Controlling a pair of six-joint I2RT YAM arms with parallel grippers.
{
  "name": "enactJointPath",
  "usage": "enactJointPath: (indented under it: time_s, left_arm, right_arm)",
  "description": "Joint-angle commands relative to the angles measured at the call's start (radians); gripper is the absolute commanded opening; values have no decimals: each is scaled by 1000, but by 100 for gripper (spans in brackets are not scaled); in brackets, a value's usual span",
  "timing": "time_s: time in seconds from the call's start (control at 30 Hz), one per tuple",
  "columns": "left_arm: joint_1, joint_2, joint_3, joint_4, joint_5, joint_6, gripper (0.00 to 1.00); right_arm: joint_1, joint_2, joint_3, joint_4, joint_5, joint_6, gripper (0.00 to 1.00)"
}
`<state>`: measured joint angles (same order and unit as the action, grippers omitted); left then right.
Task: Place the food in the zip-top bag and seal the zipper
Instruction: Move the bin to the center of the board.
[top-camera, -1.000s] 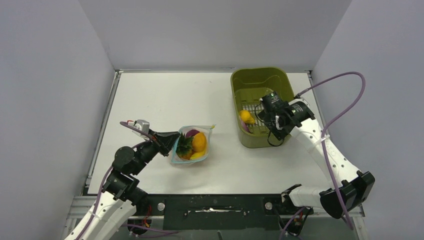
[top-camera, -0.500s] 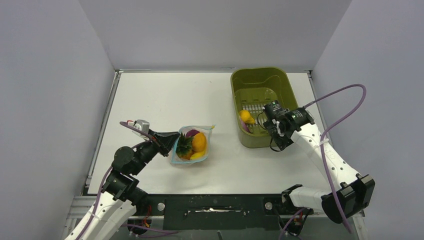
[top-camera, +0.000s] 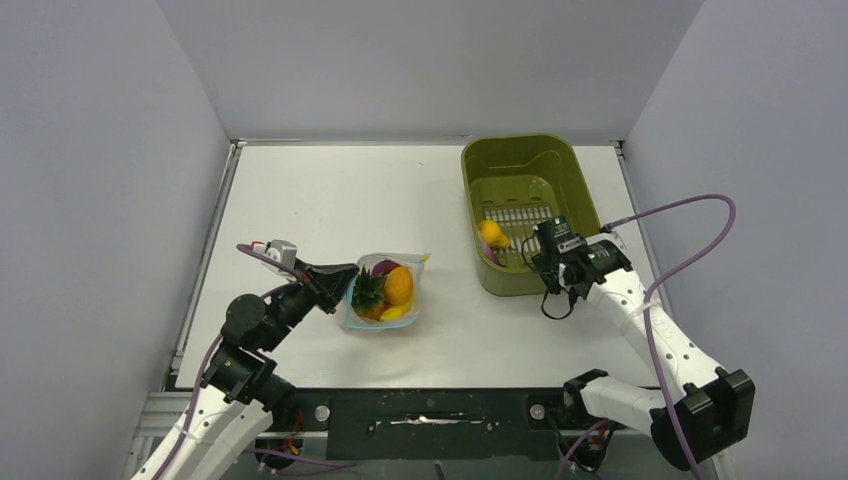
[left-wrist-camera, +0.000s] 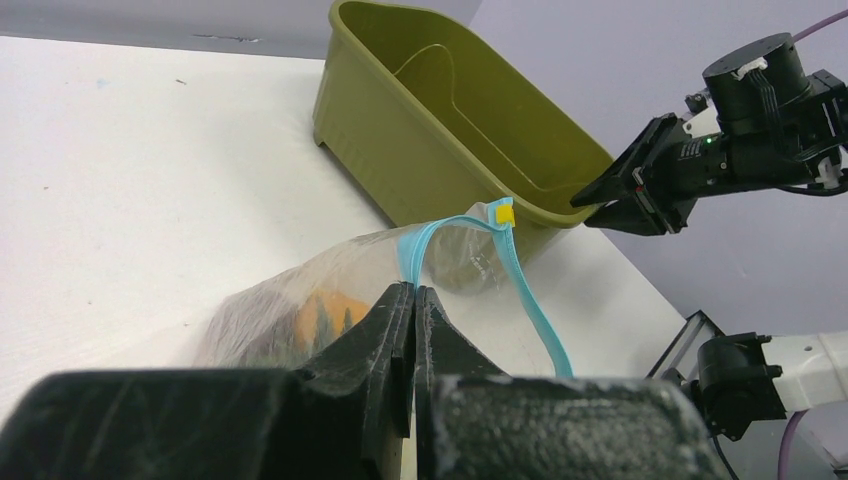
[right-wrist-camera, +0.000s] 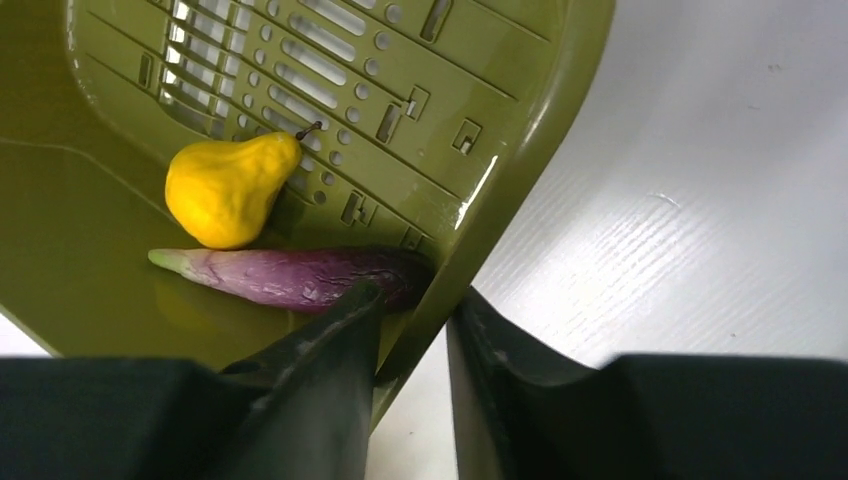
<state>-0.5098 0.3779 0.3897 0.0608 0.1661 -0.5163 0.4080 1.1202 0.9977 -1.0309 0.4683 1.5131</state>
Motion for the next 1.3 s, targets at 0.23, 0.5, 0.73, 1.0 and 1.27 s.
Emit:
enactJointPath:
  time_s: [0.23, 0.5, 0.73, 1.0, 1.27]
  left_arm:
    - [-4, -13, 46, 20, 11, 5, 0]
    - [-4, -11, 36, 26, 5, 16, 0]
    - [-4, 15, 38, 52, 16, 21, 0]
    - [-4, 26, 72, 41, 24, 32, 0]
    - [-4, 26, 93, 46, 42, 18, 0]
  right_arm:
    - [-24, -157, -176, 222, 21, -106, 1]
    - [-26, -275, -244, 372, 165, -267, 0]
    - [-27, -367, -389, 765, 236, -655, 0]
    - [-62, -228, -272, 653, 304, -719, 8]
    - [-157, -88, -121, 497, 146, -745, 46]
